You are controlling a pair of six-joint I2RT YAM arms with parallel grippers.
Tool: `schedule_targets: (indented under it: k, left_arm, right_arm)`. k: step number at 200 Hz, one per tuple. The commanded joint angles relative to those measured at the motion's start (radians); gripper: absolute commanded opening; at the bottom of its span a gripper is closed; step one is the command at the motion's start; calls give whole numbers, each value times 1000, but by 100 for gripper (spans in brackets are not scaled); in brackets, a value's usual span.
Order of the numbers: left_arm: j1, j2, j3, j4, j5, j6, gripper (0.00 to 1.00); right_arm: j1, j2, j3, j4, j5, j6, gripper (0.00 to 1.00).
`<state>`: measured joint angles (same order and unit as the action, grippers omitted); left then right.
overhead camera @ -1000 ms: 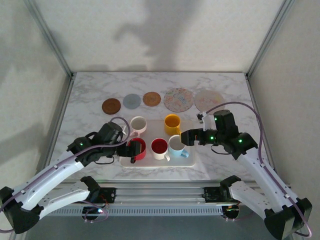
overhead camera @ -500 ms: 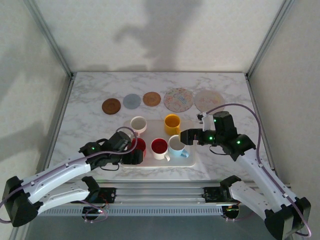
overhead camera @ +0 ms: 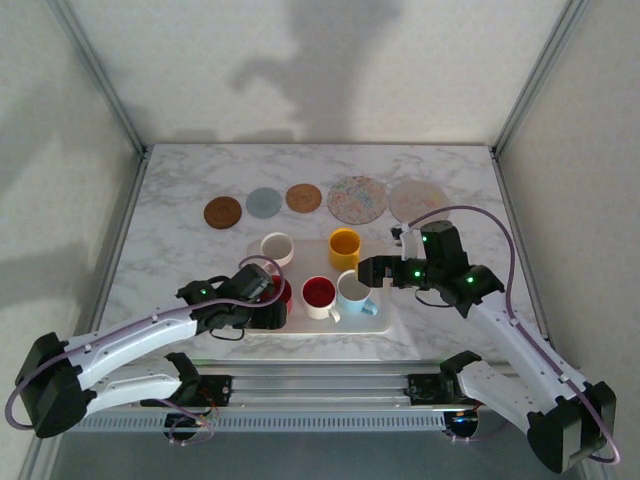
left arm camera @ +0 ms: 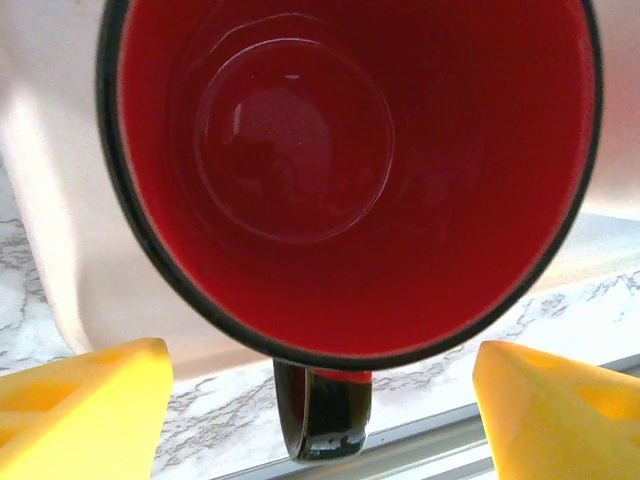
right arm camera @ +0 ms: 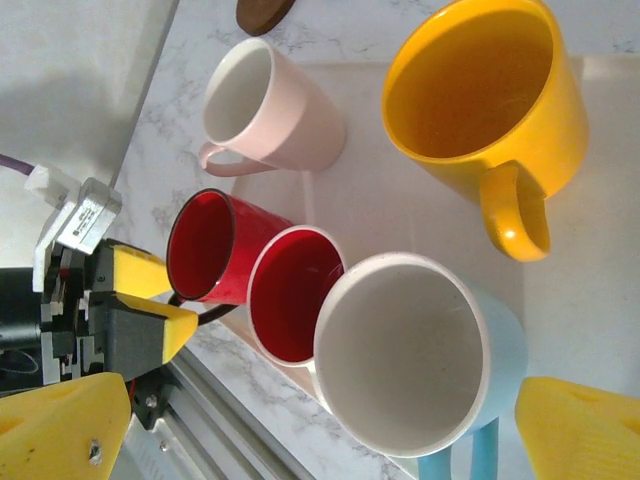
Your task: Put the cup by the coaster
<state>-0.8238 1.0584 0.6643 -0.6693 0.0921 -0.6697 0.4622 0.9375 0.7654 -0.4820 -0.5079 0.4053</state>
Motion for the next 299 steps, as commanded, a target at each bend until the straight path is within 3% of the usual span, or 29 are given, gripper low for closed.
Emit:
schedule_targets:
  k: [1, 123, 142, 209, 299]
  left_arm:
    - [-11, 20, 7, 13, -21, 7, 76]
    - [-37, 158, 36, 27, -80, 36, 62]
    - [-43, 163, 42, 29, -101, 35, 51]
    - [-68, 212, 65, 24, -129, 50, 47]
    - [-103, 222, 83, -1, -161, 40, 34]
  right_arm:
    - [7, 9, -7, 21, 22, -7, 99]
    - [7, 20, -19, 35, 44, -7, 99]
    - [8, 21, -22, 41, 44, -2, 99]
    - [8, 41, 2, 11, 51, -25, 99]
    - [7, 29, -3, -1, 63, -26, 99]
